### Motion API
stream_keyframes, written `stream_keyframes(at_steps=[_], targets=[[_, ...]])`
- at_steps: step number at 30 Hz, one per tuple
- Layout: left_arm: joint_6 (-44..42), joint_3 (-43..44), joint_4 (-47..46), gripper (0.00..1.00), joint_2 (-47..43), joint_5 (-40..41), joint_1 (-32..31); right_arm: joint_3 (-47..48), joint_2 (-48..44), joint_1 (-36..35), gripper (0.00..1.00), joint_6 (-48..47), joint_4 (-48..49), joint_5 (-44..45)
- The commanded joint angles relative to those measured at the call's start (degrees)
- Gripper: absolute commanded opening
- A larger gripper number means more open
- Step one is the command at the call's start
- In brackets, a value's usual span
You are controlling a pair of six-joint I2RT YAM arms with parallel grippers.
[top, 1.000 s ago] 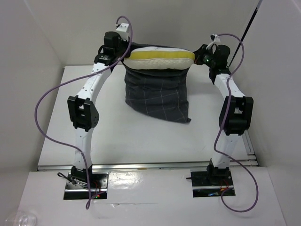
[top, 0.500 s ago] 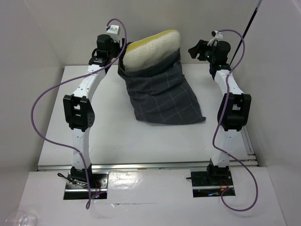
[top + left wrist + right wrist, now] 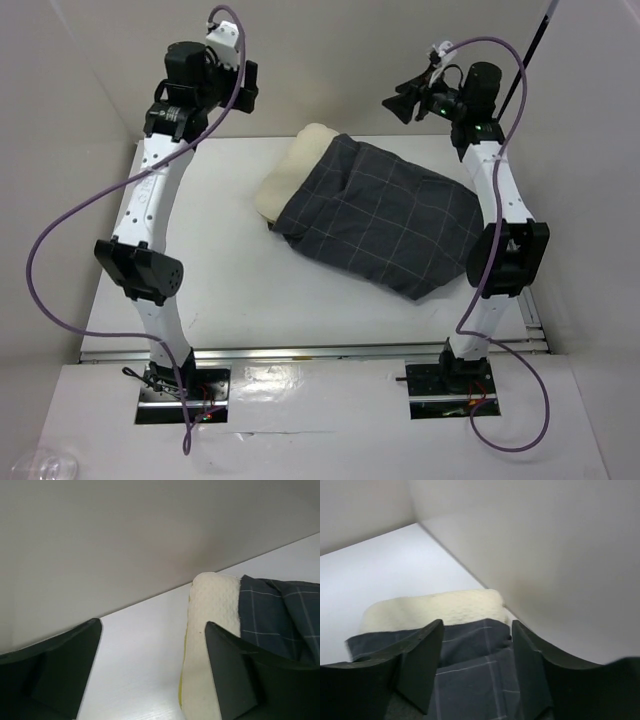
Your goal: Put the pillow into the pillowcase
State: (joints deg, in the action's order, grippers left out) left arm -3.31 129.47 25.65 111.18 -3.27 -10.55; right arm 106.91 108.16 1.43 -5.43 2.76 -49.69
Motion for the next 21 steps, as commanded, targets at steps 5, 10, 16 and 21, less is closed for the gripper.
stream_keyframes(at_steps=[5,10,16,21], targets=[[0.1,-2.7,20.7,0.6,-4.5,-15.4,0.5,9.3,5.7,-8.2,0.59,-3.8,-16.9,-11.5],[0.2,-0.3,31.0,0.3,0.7,-26.7,0.5,10.6,9.1,-10.9,0.59,-3.1,-20.4,-10.9],[-3.6,4.2,39.5,0.58,6.3,-36.8,-0.1,15.5,15.5,-13.9,0.59,-4.1,-23.5,-6.3],[-5.0,0.4,43.3,0.51,7.1,-40.7,-0.6,26.3,25.3,-14.4,0.59,-2.3,-28.7,3.6]])
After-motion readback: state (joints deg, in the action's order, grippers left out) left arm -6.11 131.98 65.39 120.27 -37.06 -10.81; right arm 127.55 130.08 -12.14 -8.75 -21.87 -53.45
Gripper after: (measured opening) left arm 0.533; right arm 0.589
